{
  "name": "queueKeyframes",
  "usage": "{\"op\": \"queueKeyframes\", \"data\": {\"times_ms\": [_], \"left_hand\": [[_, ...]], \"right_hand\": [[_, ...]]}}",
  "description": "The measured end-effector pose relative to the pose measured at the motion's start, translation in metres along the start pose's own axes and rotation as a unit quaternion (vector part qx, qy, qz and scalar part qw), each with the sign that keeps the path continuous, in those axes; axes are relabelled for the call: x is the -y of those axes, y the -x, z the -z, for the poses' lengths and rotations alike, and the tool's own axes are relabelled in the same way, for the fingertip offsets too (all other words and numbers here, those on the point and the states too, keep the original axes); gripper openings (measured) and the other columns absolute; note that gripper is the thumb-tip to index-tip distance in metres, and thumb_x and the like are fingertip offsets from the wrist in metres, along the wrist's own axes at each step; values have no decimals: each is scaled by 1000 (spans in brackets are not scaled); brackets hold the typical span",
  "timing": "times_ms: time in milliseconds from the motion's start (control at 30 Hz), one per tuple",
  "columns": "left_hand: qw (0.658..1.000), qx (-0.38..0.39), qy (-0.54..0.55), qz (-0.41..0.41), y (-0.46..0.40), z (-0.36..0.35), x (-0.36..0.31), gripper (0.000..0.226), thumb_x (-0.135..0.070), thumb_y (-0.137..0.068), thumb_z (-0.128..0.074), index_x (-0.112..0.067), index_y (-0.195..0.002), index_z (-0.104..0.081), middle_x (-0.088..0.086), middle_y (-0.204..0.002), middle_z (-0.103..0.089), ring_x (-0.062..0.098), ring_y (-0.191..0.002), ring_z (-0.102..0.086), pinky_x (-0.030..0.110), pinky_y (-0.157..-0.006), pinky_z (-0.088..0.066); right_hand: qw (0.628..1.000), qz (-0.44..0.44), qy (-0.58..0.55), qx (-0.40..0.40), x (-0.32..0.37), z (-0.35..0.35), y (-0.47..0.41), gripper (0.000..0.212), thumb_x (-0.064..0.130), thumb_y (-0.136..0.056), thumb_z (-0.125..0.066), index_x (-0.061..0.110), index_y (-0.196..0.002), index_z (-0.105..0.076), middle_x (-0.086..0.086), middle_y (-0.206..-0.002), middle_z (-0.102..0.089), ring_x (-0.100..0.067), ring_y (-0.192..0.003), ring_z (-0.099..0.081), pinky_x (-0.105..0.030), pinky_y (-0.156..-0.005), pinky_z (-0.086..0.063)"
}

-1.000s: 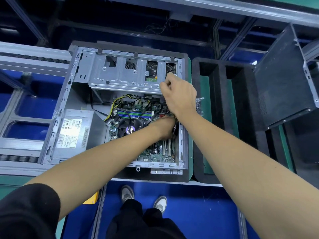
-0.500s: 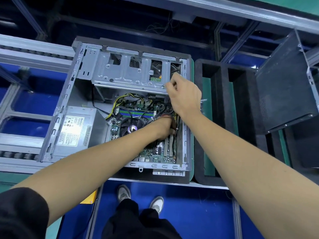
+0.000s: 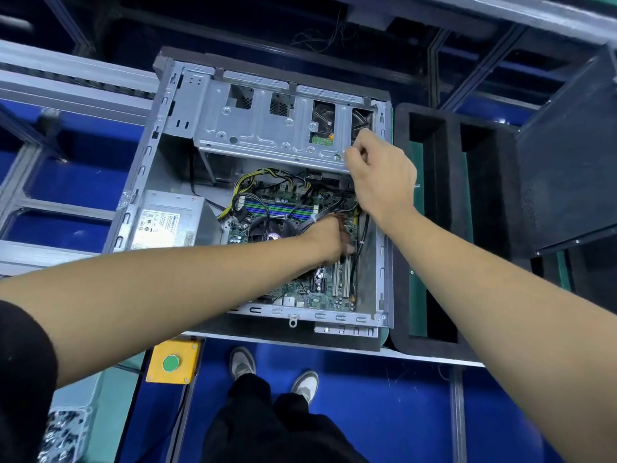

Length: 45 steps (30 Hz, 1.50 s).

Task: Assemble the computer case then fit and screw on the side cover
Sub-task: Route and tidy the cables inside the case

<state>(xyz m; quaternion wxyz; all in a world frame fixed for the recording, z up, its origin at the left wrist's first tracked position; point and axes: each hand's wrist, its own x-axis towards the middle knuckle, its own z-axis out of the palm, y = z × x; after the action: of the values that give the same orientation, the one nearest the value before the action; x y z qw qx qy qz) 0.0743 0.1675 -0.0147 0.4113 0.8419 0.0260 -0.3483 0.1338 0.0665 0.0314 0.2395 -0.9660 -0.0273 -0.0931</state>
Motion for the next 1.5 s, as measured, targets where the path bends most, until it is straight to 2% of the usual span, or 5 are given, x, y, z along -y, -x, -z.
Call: {"op": "queueKeyframes", "data": {"times_ms": [167, 333, 733, 1000, 1500], "left_hand": [[996, 14, -78, -41, 10, -3, 6, 4, -7, -96, -64, -6, -98, -67, 3, -88, -57, 15, -79, -54, 18, -63, -43], [996, 18, -89, 3, 15, 0, -1, 41, -24, -99, -64, -11, -137, -52, 7, -96, -61, 15, -77, -56, 20, -53, -43], [987, -61, -141, -48, 11, -12, -2, 7, -4, -91, -67, -8, -96, -65, 6, -92, -65, 17, -75, -59, 36, -75, -51], [964, -82, -200, -157, 13, -9, 1, 14, 5, -93, -53, 0, -99, -65, 19, -99, -65, 37, -93, -62, 32, -73, -41], [936, -87, -306, -149, 12, -20, 0, 34, 19, -83, -57, -14, -87, -47, 19, -99, -66, 38, -97, -67, 38, -77, -49]], "right_hand": [[1000, 1, -6, -2, 1, 1, 1, 23, 35, -89, -41, 18, -74, -45, 2, -59, -48, -24, -62, -50, -33, -55, -29], [1000, 2, 3, 0, 0, 0, 1, 22, 33, -91, -44, 18, -75, -46, 1, -61, -50, -26, -65, -54, -33, -54, -29], [1000, 2, -10, -6, 1, 1, 0, 24, 34, -89, -40, 16, -76, -50, -4, -64, -55, -28, -64, -53, -32, -53, -30], [1000, 8, -12, -10, 1, 0, 0, 25, 34, -89, -40, 15, -77, -51, -3, -65, -56, -29, -64, -53, -34, -55, -30], [1000, 9, -12, -8, 2, 2, 1, 23, 33, -88, -40, 16, -75, -49, -1, -62, -51, -30, -63, -52, -33, -54, -28]]}}
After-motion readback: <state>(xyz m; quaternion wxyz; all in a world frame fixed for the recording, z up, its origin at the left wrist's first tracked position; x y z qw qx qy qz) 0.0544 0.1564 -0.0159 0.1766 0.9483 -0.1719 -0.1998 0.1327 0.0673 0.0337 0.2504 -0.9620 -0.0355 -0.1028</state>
